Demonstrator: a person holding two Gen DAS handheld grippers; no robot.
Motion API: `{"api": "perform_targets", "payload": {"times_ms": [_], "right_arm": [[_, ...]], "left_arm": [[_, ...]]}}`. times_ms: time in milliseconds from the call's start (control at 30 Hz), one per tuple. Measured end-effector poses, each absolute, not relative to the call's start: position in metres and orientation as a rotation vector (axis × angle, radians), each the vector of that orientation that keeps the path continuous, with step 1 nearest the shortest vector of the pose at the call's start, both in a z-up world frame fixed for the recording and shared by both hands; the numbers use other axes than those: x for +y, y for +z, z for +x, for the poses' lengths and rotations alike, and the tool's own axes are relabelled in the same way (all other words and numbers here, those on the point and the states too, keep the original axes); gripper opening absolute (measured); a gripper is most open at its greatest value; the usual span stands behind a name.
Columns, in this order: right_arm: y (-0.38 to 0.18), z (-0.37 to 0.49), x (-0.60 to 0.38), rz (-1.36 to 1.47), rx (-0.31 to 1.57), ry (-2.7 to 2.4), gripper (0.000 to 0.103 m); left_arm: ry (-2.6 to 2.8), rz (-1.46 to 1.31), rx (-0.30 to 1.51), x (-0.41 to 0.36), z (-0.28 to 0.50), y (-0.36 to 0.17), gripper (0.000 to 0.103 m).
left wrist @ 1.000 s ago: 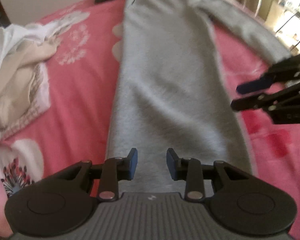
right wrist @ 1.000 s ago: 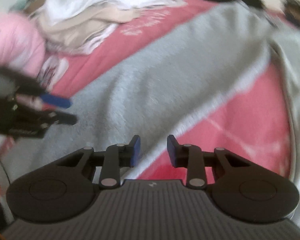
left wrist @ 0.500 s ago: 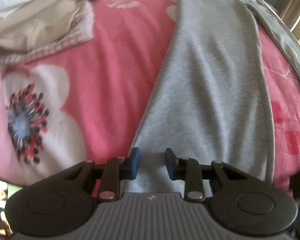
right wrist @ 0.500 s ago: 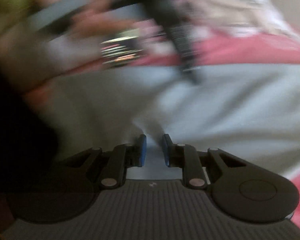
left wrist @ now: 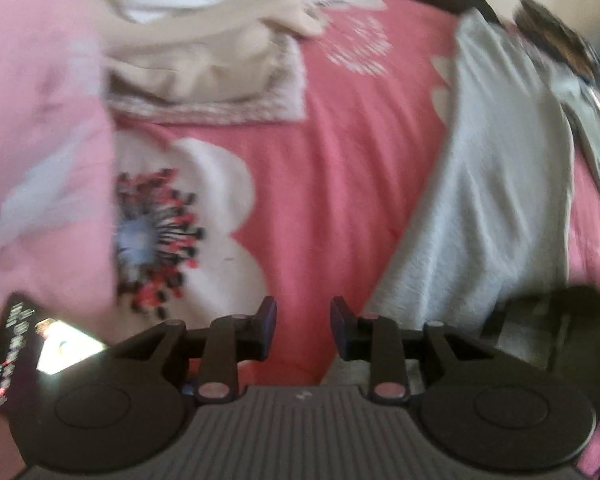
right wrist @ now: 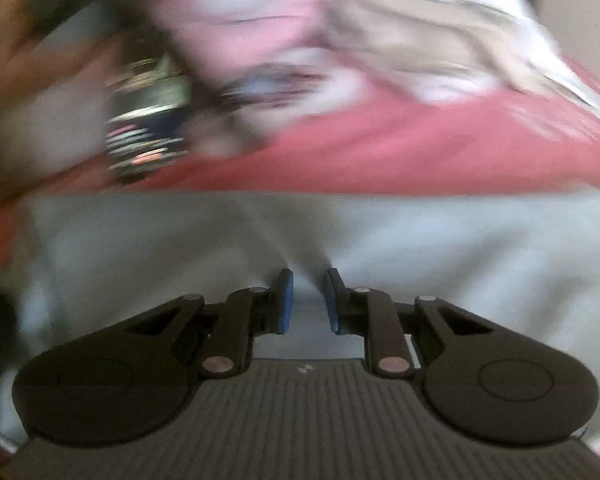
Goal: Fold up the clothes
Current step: 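Move both grippers back over the grey sweatpants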
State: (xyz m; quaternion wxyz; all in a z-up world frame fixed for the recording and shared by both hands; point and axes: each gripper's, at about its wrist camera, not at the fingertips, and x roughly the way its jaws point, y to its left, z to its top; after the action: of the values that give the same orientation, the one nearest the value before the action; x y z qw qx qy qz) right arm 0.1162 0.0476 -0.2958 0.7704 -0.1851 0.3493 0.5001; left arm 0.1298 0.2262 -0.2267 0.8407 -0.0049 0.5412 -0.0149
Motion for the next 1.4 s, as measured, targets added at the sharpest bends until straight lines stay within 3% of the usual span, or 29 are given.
{"api": "perform_targets", "payload": {"times_ms": [267,433,533,800,1167,1400], "right_arm": [[-0.302,0.014,0.108,-0.344,0.752,1.551,0.015],[-0.284,0.051,0.081,-0.367,0.687,1.407,0.017],[-0.297,0.072,0.082,-0.385,0.756,1.303,0.017],[-0.311,0.005,0.132,-0.287,0.853,1.696,0.016],[-0.281,0.125,-0.012,-0.131,0.689,0.875,0.017],[-0.304,0.103,-0.051,-0.182,0.685,0.803,0.018]], "left_arm": [[0.156,-0.080,1.184,0.262,0.100,-0.202,0.033],[0.204,-0.097,1.168,0.270,0.083,-0.191,0.034],[0.220,-0.090,1.165,0.267,0.078,-0.189,0.034],[0.192,-0.033,1.135,0.242,0.085,-0.194,0.034],[0.037,-0.044,1.001,0.200,0.139,-0.192,0.034],[-0.112,-0.029,0.976,0.151,0.172,-0.216,0.034]]}}
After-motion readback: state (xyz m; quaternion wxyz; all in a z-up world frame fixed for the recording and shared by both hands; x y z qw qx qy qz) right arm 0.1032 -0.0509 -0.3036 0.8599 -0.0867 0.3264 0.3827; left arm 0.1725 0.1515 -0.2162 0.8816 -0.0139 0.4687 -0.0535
